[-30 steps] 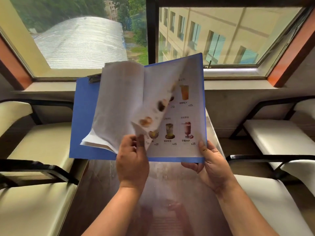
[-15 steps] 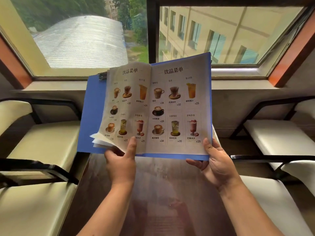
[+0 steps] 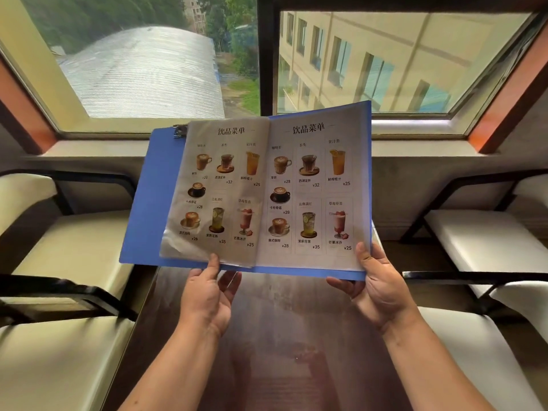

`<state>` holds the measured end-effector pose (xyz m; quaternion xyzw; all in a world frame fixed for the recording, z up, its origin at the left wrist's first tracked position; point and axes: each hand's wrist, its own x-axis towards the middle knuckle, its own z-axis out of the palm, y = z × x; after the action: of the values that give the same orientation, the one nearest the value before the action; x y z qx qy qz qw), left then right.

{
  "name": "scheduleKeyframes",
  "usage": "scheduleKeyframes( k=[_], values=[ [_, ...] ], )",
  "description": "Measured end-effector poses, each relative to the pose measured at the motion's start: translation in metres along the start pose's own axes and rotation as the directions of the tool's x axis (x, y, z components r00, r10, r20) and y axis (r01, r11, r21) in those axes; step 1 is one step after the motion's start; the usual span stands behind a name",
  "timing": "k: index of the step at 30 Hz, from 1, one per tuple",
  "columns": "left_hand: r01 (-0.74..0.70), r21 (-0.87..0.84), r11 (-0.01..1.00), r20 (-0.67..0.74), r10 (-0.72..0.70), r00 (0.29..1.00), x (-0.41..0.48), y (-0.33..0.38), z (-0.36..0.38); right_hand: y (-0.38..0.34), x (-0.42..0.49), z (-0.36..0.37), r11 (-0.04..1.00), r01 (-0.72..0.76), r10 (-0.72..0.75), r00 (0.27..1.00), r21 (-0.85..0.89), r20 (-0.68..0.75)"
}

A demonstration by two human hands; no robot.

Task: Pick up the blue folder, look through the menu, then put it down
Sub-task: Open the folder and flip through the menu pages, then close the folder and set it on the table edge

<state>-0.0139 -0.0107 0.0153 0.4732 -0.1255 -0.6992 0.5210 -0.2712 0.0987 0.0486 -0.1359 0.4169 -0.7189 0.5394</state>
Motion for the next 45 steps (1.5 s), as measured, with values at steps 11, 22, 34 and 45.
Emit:
scheduleKeyframes(
  k=[11, 22, 34, 45],
  values=[
    [-0.359, 0.23, 0.905, 0.116, 0.34, 0.933, -0.017, 0.007, 0.0, 0.002, 0.003, -0.003, 1.0, 0.004, -0.004, 1.0, 0.017, 0.005],
    [-0.628, 0.476, 0.616, 0.494, 0.404, 0.77, -0.034, -0.002, -0.001, 0.004, 0.009, 0.002, 0.999, 0.023, -0.022, 0.999, -0.033, 0.032],
    [-0.574, 0.575, 0.582, 0.467, 0.343, 0.815, -0.018, -0.001, 0.005, 0.012, 0.001, 0.009, 0.989, -0.007, 0.019, 0.996, -0.148, 0.083],
    [-0.546, 0.643, 0.537, 0.409, 0.361, 0.838, -0.02, -0.002, 0.003, 0.008, 0.004, 0.014, 0.935, 0.129, -0.116, 0.991, -0.331, 0.059]
  ],
)
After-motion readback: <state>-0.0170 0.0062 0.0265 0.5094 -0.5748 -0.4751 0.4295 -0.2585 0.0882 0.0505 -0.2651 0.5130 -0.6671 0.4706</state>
